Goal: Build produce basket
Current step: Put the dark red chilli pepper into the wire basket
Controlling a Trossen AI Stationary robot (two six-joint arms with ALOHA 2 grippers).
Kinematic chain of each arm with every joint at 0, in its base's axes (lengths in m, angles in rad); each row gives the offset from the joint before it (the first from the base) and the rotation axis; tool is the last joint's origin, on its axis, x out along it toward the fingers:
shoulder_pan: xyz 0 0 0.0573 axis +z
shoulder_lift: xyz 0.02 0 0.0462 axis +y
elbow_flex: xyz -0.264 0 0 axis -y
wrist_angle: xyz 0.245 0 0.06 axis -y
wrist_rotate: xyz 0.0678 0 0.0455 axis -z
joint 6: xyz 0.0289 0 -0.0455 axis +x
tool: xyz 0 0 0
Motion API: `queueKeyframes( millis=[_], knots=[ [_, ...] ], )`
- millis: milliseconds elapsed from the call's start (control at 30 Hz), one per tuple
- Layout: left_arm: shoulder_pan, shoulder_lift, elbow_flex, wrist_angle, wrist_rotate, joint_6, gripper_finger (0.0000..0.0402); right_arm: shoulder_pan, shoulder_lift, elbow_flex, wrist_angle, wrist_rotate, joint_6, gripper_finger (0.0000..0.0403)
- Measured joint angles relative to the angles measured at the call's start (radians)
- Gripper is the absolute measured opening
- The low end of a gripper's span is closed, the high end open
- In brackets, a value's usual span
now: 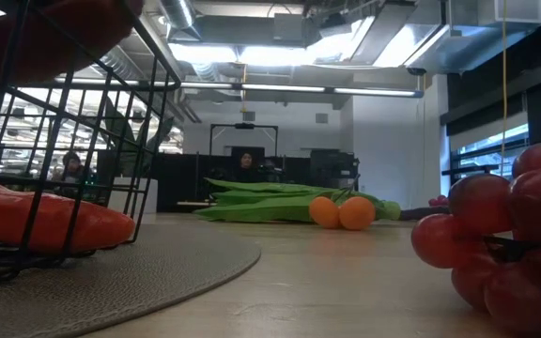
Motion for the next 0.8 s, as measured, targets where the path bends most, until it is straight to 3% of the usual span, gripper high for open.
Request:
queueKeyframes(
  millis=[233, 467, 800],
  knots=[
    [-0.001, 0.000, 0.000, -0.008, 0.168, -0.030, 0.0141, 0.001, 0.000, 0.000, -0.007, 0.000, 0.000, 0.0108],
    [-0.002, 0.000, 0.000, -0.032, 0.149, -0.030, 0.0141, 0.003, 0.000, 0.001, -0.019, 0.000, -0.075, 0.0108],
    [-0.002, 0.000, 0.000, -0.039, 0.140, -0.031, 0.0141, 0.003, 0.002, 0.001, -0.023, 0.000, -0.048, 0.0108]
  ],
)
